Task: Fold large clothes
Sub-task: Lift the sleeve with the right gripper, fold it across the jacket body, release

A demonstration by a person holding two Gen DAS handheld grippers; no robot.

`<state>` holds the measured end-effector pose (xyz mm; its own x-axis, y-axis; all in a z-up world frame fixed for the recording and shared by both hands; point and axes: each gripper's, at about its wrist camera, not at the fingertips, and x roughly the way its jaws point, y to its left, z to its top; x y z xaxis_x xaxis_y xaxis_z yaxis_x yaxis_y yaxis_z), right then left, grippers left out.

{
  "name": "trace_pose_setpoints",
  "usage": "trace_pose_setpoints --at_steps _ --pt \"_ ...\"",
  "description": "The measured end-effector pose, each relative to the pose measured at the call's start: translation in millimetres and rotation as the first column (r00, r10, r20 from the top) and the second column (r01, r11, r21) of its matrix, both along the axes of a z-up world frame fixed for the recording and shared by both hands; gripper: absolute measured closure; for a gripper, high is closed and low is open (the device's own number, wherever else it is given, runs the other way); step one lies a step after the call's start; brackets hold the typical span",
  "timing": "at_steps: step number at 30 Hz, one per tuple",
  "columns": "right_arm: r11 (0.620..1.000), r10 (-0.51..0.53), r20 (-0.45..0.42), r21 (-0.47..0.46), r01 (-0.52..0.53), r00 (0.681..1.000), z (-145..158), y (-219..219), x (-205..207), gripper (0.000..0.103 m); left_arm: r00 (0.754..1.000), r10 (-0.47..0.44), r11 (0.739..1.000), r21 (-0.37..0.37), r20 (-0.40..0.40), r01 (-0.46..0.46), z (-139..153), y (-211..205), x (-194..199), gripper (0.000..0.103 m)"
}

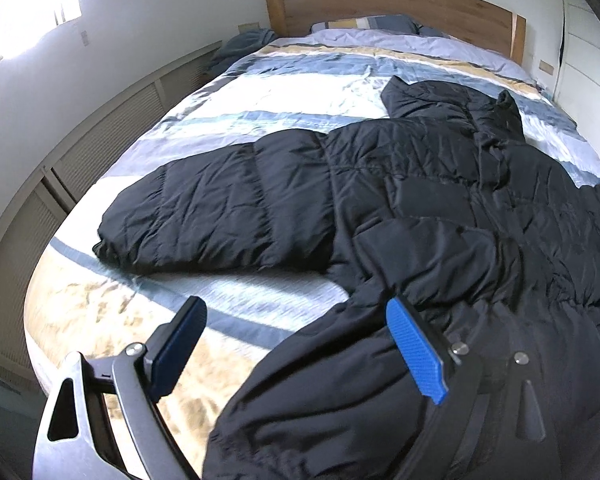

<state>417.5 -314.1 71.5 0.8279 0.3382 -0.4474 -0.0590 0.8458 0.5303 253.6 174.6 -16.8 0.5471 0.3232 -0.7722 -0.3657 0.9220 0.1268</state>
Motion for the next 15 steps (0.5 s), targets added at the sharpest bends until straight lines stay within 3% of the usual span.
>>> trace_pose_setpoints --at_steps 8,14,15 --pt "0.968 0.219 -0.080 -0.110 -0.227 0.972 -18 104 19 0.097 0.998 0.059 0.998 -0.021 0.021 -0.058 3 32 -27 0.011" --pt "0.898 0.330 -0.213 -0.229 -0.376 0.919 -71 184 29 0.096 0.994 0.110 0.994 -0.017 0.018 -0.109 1 62 -44 0.011" --pt "0.887 0.338 -0.235 -0.244 -0.392 0.911 -81 198 16 0.096 0.993 0.120 0.993 -0.019 0.016 -0.120 0 68 -47 0.011"
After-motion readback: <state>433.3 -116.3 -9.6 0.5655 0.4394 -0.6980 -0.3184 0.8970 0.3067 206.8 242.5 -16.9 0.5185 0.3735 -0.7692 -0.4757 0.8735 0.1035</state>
